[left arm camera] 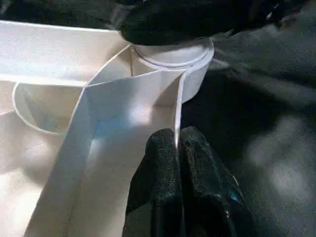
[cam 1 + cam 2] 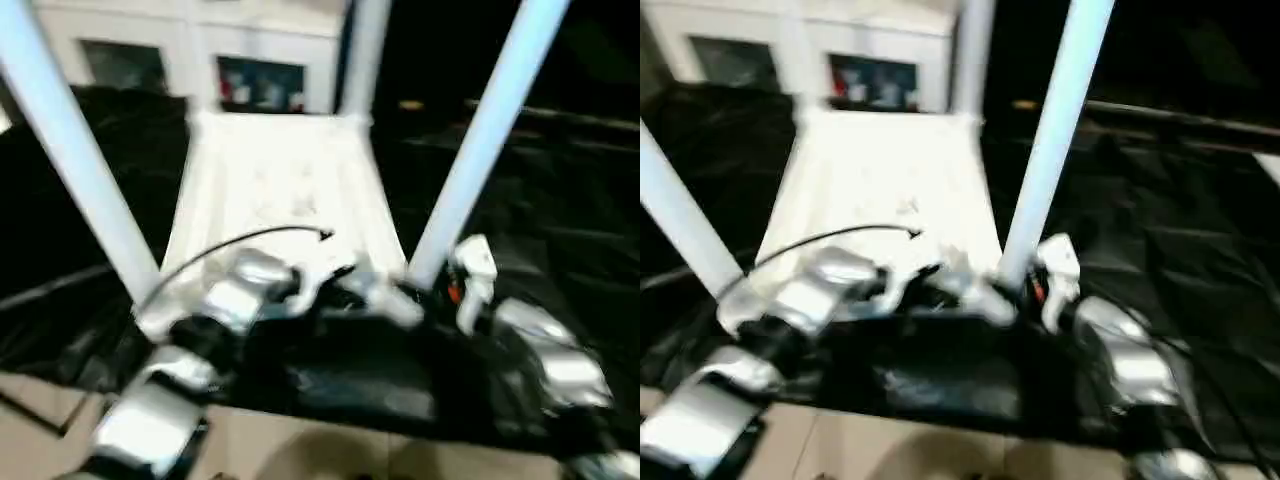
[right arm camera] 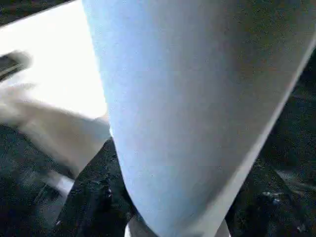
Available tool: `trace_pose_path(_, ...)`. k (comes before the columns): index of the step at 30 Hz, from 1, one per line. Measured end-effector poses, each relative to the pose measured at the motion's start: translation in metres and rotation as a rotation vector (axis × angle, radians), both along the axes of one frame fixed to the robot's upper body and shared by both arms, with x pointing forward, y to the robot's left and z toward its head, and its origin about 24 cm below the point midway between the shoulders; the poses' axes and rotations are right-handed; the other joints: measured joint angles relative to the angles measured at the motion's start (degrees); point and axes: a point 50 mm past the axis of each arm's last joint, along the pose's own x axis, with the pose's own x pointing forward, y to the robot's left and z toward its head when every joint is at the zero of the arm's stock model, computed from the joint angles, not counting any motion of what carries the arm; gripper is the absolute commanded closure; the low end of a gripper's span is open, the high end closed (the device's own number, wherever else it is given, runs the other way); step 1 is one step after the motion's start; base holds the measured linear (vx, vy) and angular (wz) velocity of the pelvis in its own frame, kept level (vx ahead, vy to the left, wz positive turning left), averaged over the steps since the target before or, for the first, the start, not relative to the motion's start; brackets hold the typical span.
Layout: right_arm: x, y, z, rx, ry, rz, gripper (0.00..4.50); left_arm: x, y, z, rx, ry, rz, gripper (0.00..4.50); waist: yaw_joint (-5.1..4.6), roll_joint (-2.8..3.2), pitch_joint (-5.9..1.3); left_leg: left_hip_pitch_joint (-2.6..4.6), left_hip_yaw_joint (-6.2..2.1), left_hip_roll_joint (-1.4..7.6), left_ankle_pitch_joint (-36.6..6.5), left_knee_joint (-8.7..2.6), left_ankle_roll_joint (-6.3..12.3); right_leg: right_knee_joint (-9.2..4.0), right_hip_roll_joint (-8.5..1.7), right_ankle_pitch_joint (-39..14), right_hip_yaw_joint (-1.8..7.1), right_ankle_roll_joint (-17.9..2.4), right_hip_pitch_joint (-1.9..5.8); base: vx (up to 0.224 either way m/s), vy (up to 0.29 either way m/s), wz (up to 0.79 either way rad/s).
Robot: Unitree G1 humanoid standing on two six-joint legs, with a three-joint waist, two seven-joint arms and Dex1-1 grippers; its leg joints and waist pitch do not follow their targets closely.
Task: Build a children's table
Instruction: Rotate leg to tighten
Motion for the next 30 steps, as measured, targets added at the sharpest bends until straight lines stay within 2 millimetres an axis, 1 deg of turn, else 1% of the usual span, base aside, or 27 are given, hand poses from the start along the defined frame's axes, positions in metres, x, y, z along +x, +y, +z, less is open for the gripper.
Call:
trace_pose_path(3,0.007,0.006,-0.001,0.015,0.005,-0.101,2.52,0.001,-0.007,-0.001,-0.001,-0.015,0.041,4.5,-0.51,-0.06,-0.03,0.0,-0.04,0.01,0.0,0.0,0.0,-0.01,0.0,0.0,-0.07,0.0,-0.01,0.0,0.0,0.0)
trace_pose_path(6,0.01,0.008,-0.001,0.003,-0.007,-0.126,2.52,0.001,-0.01,-0.002,0.001,-0.024,0.055,4.5,-0.57,-0.13,-0.07,-0.02,-0.1,0.02,0.0,0.0,0.0,-0.1,0.0,0.0,-0.12,0.0,-0.03,0.0,0.0,0.0)
trace_pose_path(7,0.01,0.008,-0.001,0.001,-0.015,-0.126,1.97,0.001,-0.009,-0.002,0.001,-0.027,0.054,4.5,-0.59,-0.12,-0.07,-0.03,-0.1,0.01,0.0,0.0,0.0,-0.13,0.0,0.0,-0.12,0.0,-0.04,0.0,0.0,0.0)
trace_pose_path(8,0.009,0.008,-0.002,0.0,-0.021,-0.122,1.97,0.001,-0.009,-0.002,0.0,-0.028,0.051,4.5,-0.61,-0.12,-0.07,-0.05,-0.1,0.01,0.0,0.0,0.0,-0.17,0.0,0.0,-0.12,0.0,-0.05,0.0,0.0,0.0)
trace_pose_path(11,0.008,0.009,-0.001,0.004,-0.034,-0.077,1.64,0.002,-0.007,0.0,0.002,-0.022,0.032,4.5,-0.79,-0.1,-0.06,-0.09,-0.09,0.01,0.0,-0.02,0.0,-0.23,0.01,0.0,-0.1,-0.01,-0.08,0.0,0.0,0.0)
trace_pose_path(13,0.006,0.007,-0.001,-0.013,-0.043,-0.019,1.4,0.002,-0.004,0.001,0.001,-0.014,0.007,4.5,-0.92,-0.1,-0.05,-0.08,-0.08,0.02,0.0,-0.08,0.0,-0.23,0.01,0.01,-0.1,-0.01,-0.08,0.0,0.0,0.0)
trace_pose_path(17,0.0,0.0,0.002,-0.019,-0.052,0.117,1.4,0.001,0.004,0.003,-0.011,0.009,-0.047,4.5,-0.87,-0.09,-0.04,-0.08,-0.07,0.05,0.0,-0.16,0.01,0.02,0.02,0.13,-0.09,-0.13,-0.15,0.0,0.0,0.0)
trace_pose_path(19,-0.007,-0.008,0.005,-0.033,-0.054,0.236,1.4,0.0,0.011,0.005,-0.012,0.031,-0.099,4.5,-0.43,-0.04,-0.01,-0.07,-0.06,0.09,0.0,-0.25,0.01,0.13,0.05,0.23,-0.1,-0.17,-0.17,0.0,0.0,0.0)
trace_pose_path(22,-0.015,-0.014,0.008,-0.02,-0.048,0.372,1.4,-0.001,0.025,0.009,0.001,0.057,-0.167,4.5,0.02,0.02,0.01,-0.07,-0.03,0.19,0.0,-0.51,0.01,0.2,0.11,0.43,-0.15,-0.5,-0.19,0.0,0.0,0.0)
trace_pose_path(24,-0.027,-0.018,0.012,-0.018,-0.041,0.502,1.4,-0.005,0.036,0.01,0.004,0.096,-0.238,4.5,0.57,0.22,0.11,-0.08,-0.02,0.21,0.01,-0.59,0.03,0.18,0.12,0.29,-0.15,-0.39,-0.2,0.0,0.0,0.0)
trace_pose_path(27,-0.031,-0.016,0.013,0.001,-0.033,0.582,1.4,-0.008,0.041,0.013,0.01,0.116,-0.291,4.5,1.39,0.22,0.11,-0.12,0.08,0.2,0.02,-0.44,0.08,0.13,0.07,0.19,-0.11,-0.45,-0.2,0.0,0.0,0.0)
trace_pose_path(30,-0.04,-0.015,0.015,0.006,-0.016,0.695,1.4,-0.013,0.051,0.013,0.003,0.166,-0.342,4.5,1.62,0.21,0.11,-0.07,0.14,0.17,0.02,-0.33,0.17,0.09,0.01,0.11,-0.07,-0.6,-0.22,0.0,0.0,0.0)
